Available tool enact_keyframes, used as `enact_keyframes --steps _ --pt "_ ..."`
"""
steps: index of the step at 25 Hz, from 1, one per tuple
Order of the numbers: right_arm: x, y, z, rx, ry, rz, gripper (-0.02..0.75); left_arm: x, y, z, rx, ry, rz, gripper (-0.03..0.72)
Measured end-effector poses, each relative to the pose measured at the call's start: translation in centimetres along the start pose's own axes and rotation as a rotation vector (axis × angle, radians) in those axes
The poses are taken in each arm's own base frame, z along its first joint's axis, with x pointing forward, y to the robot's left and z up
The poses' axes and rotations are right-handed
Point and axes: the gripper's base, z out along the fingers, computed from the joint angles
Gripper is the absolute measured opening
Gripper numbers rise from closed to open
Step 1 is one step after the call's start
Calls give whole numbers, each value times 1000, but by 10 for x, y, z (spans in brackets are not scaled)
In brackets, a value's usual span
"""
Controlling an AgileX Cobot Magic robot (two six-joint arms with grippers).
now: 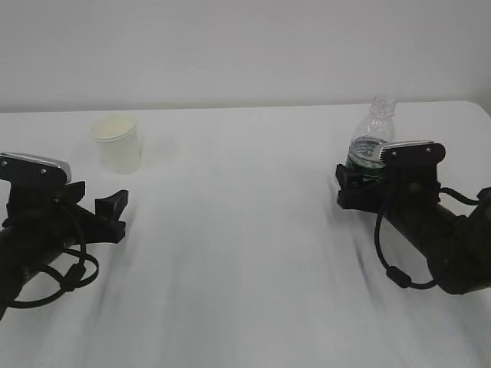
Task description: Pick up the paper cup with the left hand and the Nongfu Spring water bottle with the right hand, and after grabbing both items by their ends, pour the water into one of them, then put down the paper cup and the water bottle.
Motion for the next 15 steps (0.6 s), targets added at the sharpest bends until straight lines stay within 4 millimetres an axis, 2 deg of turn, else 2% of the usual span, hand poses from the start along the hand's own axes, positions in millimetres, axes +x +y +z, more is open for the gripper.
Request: enact_keyframes --steps 7,15 --pt "6 0 9 0 -1 0 666 1 0 1 0 5 1 524" --pt "-2 0 17 0 -37 1 665 11 0 4 -1 34 4 524"
